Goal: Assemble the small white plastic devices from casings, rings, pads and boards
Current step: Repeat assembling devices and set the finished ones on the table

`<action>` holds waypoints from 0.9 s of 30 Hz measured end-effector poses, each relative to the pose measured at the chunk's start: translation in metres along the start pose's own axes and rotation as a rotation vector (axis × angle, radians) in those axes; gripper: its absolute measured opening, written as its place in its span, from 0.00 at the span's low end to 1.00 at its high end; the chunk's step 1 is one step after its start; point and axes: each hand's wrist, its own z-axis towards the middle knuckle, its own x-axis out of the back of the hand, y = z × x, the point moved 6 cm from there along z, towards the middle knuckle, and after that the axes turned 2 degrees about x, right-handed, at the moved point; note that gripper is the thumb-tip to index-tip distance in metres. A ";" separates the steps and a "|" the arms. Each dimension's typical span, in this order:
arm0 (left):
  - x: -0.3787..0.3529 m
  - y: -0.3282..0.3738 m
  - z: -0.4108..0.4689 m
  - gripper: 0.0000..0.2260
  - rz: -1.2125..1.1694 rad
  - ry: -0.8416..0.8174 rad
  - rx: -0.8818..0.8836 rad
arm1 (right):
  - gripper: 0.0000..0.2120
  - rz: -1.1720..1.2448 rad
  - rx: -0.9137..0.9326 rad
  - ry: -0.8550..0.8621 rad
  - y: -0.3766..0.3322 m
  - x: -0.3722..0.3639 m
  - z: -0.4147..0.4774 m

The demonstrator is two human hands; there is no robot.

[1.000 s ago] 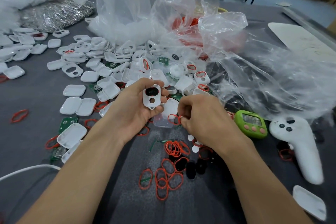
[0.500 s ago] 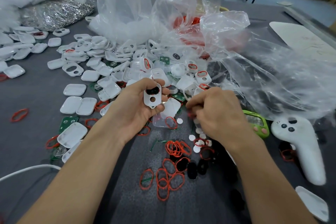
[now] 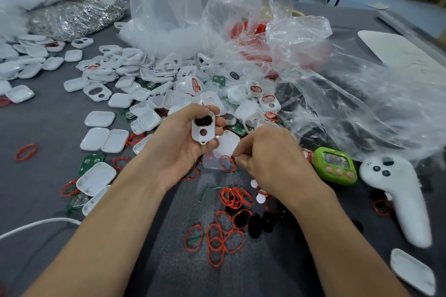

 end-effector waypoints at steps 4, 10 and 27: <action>-0.002 -0.001 0.000 0.09 -0.038 -0.001 0.020 | 0.05 0.080 0.031 0.264 -0.003 0.018 -0.005; -0.018 -0.004 -0.006 0.19 -0.215 -0.162 0.056 | 0.07 0.437 0.078 0.577 -0.009 0.030 -0.017; -0.035 -0.012 -0.011 0.15 -0.294 -0.241 0.046 | 0.06 0.277 0.211 0.537 -0.018 0.009 -0.014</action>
